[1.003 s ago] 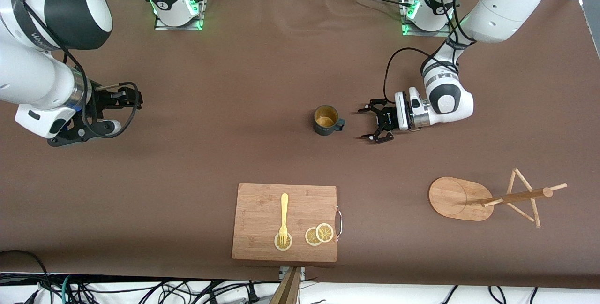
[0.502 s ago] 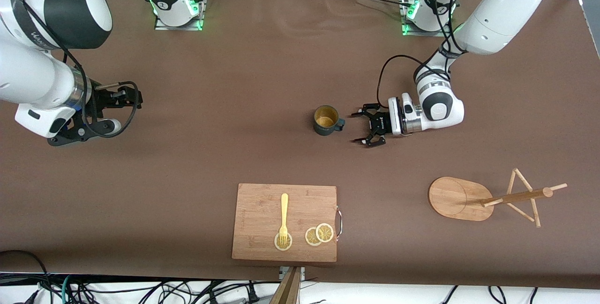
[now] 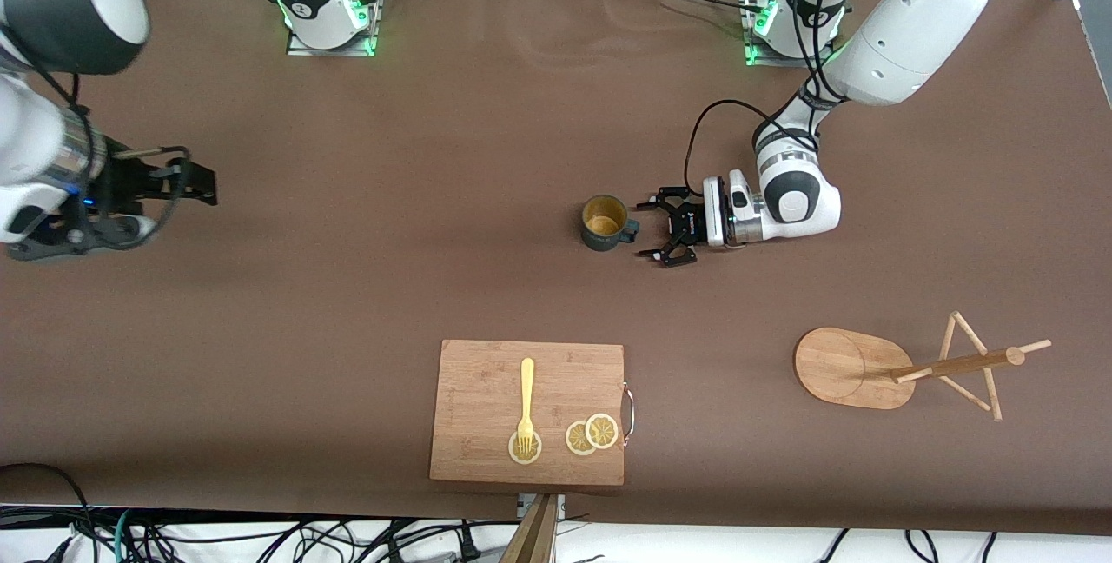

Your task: Pass cup and hang on rack

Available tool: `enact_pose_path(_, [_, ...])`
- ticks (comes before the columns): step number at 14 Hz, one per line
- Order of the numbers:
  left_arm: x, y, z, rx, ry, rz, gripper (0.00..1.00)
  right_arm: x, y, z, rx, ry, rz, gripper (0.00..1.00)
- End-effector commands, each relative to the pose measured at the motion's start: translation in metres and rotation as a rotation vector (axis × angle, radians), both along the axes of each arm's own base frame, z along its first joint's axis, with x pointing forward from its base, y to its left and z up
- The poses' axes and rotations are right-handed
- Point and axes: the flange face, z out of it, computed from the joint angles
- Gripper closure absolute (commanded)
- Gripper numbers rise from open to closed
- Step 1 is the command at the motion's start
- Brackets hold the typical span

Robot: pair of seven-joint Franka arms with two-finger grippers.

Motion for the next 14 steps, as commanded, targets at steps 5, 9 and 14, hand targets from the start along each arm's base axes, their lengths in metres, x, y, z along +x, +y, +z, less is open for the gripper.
enact_pose_path(5, [-0.004, -0.025, 0.001, -0.046, -0.051, 0.003, 0.0, -0.069, -0.042, 0.022, 0.022, -0.037, -0.052, 0.0])
enact_pose_path(9, [-0.009, -0.026, -0.003, -0.06, -0.062, -0.009, 0.01, -0.062, -0.04, 0.014, 0.017, -0.022, -0.05, 0.0])
enact_pose_path(14, [-0.01, -0.02, -0.007, -0.065, -0.058, -0.011, 0.37, -0.061, -0.038, 0.016, 0.017, -0.025, -0.047, 0.0])
